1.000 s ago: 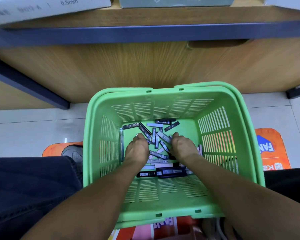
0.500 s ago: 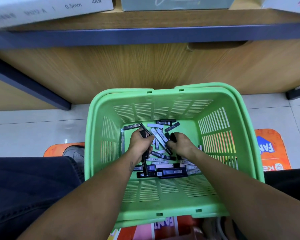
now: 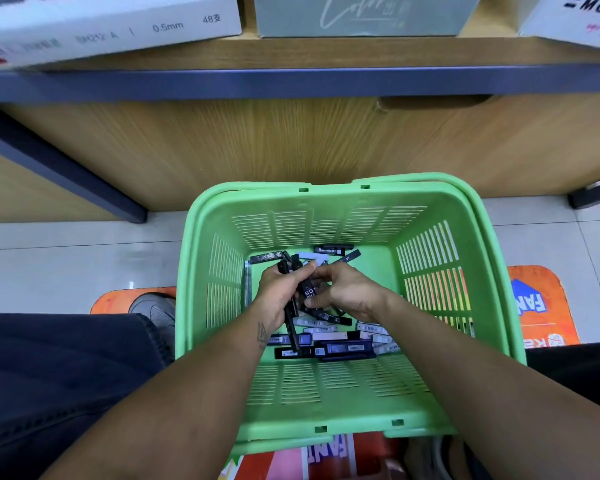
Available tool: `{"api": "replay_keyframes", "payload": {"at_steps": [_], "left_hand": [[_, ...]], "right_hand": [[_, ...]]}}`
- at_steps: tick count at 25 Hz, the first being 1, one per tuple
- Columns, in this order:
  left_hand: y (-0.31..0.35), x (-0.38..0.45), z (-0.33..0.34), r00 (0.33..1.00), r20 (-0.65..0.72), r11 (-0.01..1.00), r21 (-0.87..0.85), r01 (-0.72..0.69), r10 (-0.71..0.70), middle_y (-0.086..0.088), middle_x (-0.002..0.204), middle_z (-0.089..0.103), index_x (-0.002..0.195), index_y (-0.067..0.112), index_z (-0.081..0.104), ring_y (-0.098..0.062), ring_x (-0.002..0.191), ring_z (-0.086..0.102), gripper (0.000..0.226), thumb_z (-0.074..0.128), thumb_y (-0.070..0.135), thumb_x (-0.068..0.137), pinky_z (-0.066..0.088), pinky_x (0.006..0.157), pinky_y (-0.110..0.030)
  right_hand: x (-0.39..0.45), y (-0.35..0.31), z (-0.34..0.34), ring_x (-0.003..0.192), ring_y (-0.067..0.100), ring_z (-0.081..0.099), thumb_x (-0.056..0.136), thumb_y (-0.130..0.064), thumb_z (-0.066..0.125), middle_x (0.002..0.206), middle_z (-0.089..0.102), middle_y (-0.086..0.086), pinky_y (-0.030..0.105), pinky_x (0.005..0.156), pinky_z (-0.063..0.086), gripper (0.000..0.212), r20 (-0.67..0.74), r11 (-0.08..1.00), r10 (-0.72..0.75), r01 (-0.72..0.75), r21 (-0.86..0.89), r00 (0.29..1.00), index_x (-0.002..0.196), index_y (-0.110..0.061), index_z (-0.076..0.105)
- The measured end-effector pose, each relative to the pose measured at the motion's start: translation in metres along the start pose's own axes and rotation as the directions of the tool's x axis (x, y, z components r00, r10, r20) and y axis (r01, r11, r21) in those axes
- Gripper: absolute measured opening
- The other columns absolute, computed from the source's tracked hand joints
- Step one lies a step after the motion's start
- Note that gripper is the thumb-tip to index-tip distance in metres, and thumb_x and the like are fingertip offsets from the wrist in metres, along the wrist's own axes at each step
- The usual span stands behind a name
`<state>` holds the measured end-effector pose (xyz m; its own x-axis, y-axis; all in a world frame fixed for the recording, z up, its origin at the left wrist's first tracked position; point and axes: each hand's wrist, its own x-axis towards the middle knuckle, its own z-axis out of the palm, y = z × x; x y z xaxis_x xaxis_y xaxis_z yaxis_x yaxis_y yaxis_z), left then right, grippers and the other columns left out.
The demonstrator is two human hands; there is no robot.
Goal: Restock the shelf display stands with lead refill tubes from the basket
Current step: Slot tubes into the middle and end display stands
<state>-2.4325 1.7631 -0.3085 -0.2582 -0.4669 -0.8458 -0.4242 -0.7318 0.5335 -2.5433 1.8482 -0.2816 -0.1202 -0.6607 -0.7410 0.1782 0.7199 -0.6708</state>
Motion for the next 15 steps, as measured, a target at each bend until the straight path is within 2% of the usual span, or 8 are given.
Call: {"api": "replay_keyframes", "payload": {"at_steps": [2,4,6,7,9,10,12,15], "left_hand": [[0.0,0.003,-0.002,0.996,-0.084,1.0,0.029,0.0,0.002,-0.014,0.091,0.074,0.105,0.004,0.063,-0.028,0.074,0.07,0.04,0.084,0.027,0.079,0.06,0.064,-0.038],[0.0,0.005,-0.002,0.996,-0.086,1.0,0.011,-0.001,0.002,-0.016,0.091,0.072,0.106,0.004,0.063,-0.023,0.064,0.068,0.031,0.078,0.019,0.085,0.054,0.052,-0.029],[0.0,0.006,-0.001,0.998,-0.062,1.0,-0.016,-0.005,0.004,-0.015,0.096,0.072,0.11,0.005,0.063,-0.02,0.064,0.068,0.028,0.075,0.016,0.087,0.053,0.051,-0.029],[0.0,0.007,-0.001,0.998,-0.064,1.0,-0.009,-0.005,0.004,-0.016,0.103,0.071,0.112,0.006,0.061,-0.021,0.073,0.068,0.032,0.075,0.018,0.087,0.057,0.061,-0.034],[0.0,0.009,-0.003,0.992,-0.119,0.999,0.03,-0.028,0.031,-0.015,0.109,0.065,0.111,0.005,0.056,-0.021,0.091,0.063,0.035,0.076,0.019,0.086,0.051,0.091,-0.04],[0.0,0.01,-0.005,0.985,-0.161,0.998,0.048,-0.046,0.053,-0.011,0.104,0.062,0.106,0.004,0.055,-0.018,0.09,0.059,0.033,0.076,0.019,0.086,0.046,0.093,-0.037],[0.0,0.014,-0.008,0.976,-0.21,0.996,0.069,-0.048,0.061,-0.006,0.092,0.06,0.099,0.001,0.057,-0.015,0.081,0.056,0.032,0.079,0.017,0.083,0.04,0.087,-0.031],[-0.001,0.013,-0.006,0.969,-0.24,0.976,0.216,-0.007,0.06,-0.005,0.081,0.06,0.089,0.001,0.06,-0.017,0.069,0.056,0.022,0.079,0.009,0.082,0.047,0.072,-0.029]], "right_hand": [[0.0,0.001,0.0,0.057,0.011,0.062,0.081,0.008,0.078,0.082,0.064,0.008,0.02,0.05,0.049,0.024,-0.082,0.998,0.036,-0.039,-0.039,0.996,0.094,-0.003,0.062],[0.004,0.002,-0.003,0.057,0.016,0.065,0.081,-0.003,0.083,0.073,0.066,0.009,0.027,0.056,0.056,0.021,-0.14,0.994,0.021,-0.036,-0.101,0.99,0.082,-0.007,0.062],[0.011,0.002,-0.01,0.073,0.024,0.071,0.088,-0.016,0.078,0.084,0.073,0.007,0.038,0.071,0.06,0.012,-0.264,0.917,-0.109,-0.005,-0.399,0.958,0.086,-0.013,0.067],[0.014,0.002,-0.016,0.083,0.027,0.071,0.091,-0.016,0.071,0.095,0.074,0.007,0.039,0.075,0.059,0.004,-0.319,0.797,-0.223,-0.017,-0.604,0.921,0.094,-0.016,0.069],[0.015,-0.002,-0.025,0.103,0.03,0.067,0.09,-0.004,0.061,0.123,0.068,0.007,0.04,0.087,0.058,0.033,-0.33,0.545,-0.39,-0.073,-0.835,0.859,0.12,-0.016,0.064],[0.017,-0.002,-0.026,0.115,0.031,0.064,0.088,0.001,0.059,0.136,0.061,0.008,0.04,0.096,0.055,0.048,-0.296,0.485,-0.396,-0.076,-0.871,0.87,0.133,-0.015,0.057],[0.022,0.002,-0.022,0.132,0.033,0.052,0.088,0.001,0.058,0.151,0.048,0.013,0.04,0.111,0.043,0.066,-0.234,0.392,-0.362,-0.08,-0.916,0.903,0.15,-0.011,0.04],[0.026,0.016,-0.01,0.132,0.033,0.048,0.094,-0.016,0.064,0.146,0.046,0.018,0.041,0.113,0.04,0.086,-0.196,0.328,-0.27,-0.102,-0.939,0.943,0.159,-0.007,0.009]]}}
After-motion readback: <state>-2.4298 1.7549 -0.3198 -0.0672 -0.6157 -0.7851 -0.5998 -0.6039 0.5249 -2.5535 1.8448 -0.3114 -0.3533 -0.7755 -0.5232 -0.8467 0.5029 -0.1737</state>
